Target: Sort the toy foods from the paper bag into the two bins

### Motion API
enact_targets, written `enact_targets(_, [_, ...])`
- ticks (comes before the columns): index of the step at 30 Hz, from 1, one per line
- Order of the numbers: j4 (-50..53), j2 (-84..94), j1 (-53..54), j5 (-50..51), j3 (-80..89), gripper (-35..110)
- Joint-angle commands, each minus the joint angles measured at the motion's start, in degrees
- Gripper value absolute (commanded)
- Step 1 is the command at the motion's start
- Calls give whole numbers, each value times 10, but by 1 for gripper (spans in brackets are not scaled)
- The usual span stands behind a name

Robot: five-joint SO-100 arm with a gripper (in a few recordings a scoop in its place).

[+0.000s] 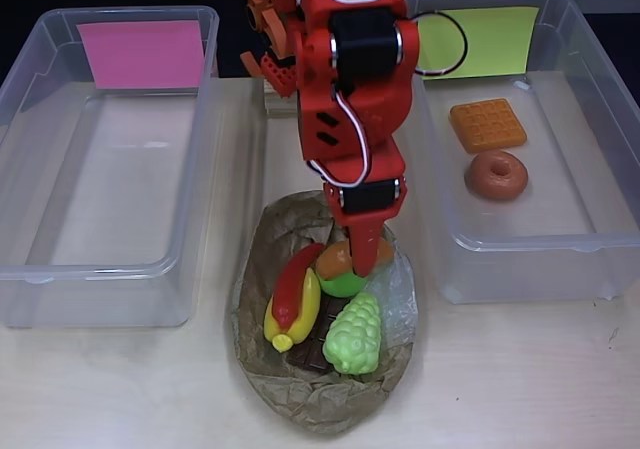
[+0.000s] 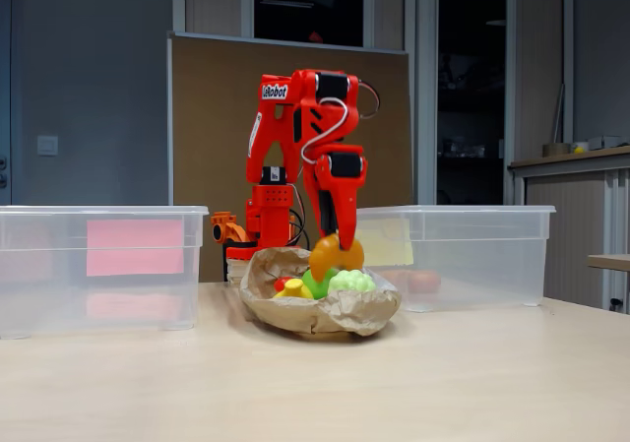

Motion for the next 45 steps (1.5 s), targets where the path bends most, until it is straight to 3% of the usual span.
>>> enact_targets(1, [75,71,-9,2,-52,11])
enact_targets(6, [190,142,-11,40,-103,10])
enact_targets(14, [232,324,-96,200,-10,9])
enact_targets(19, [232,430,-220,381,88,9])
enact_targets(24, [228,459,-393,638,142,10])
enact_targets(30, [163,457,-583,942,186,10])
enact_targets(35, [52,449,-679,1160,272,11])
enact_targets(45, [-179,402,-800,1456,457,11])
